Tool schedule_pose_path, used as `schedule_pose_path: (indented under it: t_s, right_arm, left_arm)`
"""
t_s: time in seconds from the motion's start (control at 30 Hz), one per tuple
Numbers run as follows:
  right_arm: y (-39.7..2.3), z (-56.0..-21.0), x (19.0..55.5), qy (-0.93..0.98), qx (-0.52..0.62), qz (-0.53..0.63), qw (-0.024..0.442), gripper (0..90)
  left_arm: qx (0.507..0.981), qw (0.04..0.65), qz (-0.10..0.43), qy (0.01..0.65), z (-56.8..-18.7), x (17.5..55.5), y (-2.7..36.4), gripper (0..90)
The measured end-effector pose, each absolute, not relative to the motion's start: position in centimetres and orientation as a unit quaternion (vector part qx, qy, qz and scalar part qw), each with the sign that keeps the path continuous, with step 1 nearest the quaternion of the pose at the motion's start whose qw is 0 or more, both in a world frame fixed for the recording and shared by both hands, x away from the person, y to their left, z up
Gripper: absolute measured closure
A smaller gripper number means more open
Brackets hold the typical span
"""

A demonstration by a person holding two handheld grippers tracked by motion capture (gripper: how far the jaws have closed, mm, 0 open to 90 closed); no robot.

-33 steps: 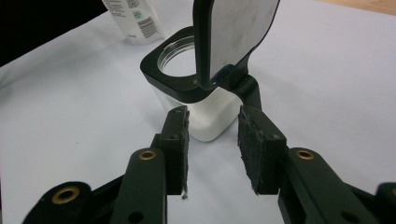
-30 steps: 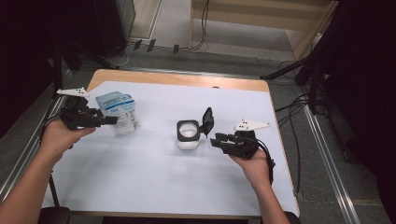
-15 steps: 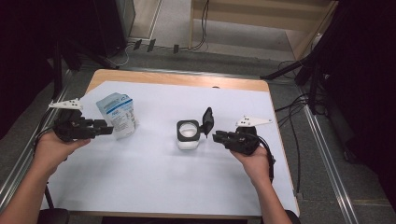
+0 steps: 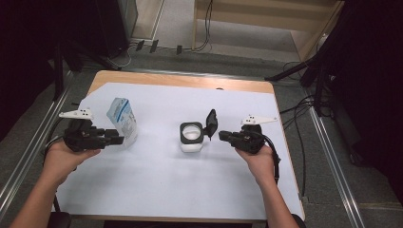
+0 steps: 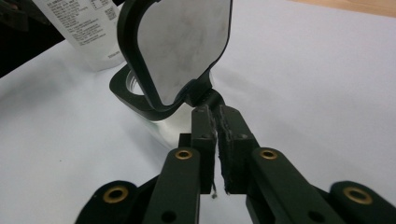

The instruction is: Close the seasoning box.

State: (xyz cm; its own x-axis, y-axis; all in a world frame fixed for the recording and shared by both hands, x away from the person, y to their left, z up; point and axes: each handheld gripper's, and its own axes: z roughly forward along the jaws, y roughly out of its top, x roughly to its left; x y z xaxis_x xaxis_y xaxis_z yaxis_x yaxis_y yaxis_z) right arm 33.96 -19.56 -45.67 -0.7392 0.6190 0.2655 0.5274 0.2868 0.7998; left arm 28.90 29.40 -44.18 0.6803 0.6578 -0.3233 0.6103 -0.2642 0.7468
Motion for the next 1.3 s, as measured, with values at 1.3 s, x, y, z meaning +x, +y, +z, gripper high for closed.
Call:
schedule_pose_path:
  t_s: [1.3]
  right_arm:
    - [-18.6,-43.4,36.6,0.795,0.359,0.487,0.047,90.0]
  left_arm:
    - [0.814,0.46,0.0,0.354,-44.9,26.8,25.7,64.9]
